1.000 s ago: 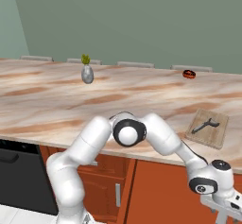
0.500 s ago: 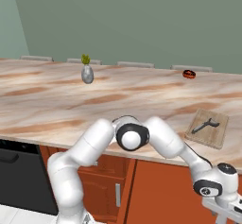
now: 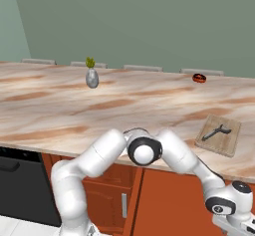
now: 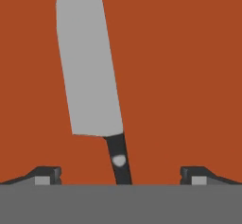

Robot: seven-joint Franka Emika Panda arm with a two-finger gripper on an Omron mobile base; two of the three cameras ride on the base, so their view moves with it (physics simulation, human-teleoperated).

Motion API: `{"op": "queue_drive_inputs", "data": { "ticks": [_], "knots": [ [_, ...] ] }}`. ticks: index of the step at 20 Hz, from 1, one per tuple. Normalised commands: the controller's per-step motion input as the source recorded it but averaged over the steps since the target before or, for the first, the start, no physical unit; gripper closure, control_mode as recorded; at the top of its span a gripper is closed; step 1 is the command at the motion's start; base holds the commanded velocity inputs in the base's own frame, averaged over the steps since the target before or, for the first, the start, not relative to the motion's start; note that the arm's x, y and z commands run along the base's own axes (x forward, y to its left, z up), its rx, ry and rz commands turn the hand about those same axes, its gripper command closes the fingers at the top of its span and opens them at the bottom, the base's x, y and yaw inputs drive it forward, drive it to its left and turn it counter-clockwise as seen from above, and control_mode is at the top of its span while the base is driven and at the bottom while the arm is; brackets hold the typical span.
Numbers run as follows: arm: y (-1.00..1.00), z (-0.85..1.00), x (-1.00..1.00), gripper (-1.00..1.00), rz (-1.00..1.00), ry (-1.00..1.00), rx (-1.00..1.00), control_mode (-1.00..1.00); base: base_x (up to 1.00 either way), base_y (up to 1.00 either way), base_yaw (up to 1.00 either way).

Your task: Open the drawer on the right and place the cutting tools on the cutting board.

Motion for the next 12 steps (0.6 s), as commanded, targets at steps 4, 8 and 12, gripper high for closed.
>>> {"op": "queue_drive_inputs", "data": {
  "ticks": [4,8,12],
  "knots": [
    [-0.01,-0.27,0.00,-1.00,0.00,0.00,0.00,-1.00,0.00,0.00,0.00],
    [-0.03,-0.29,-0.02,-1.00,0.00,0.00,0.00,-1.00,0.00,0.00,0.00],
    [-0.06,-0.29,-0.02,-1.00,0.01,0.00,0.00,-1.00,0.00,0.00,0.00]
  ]
}}
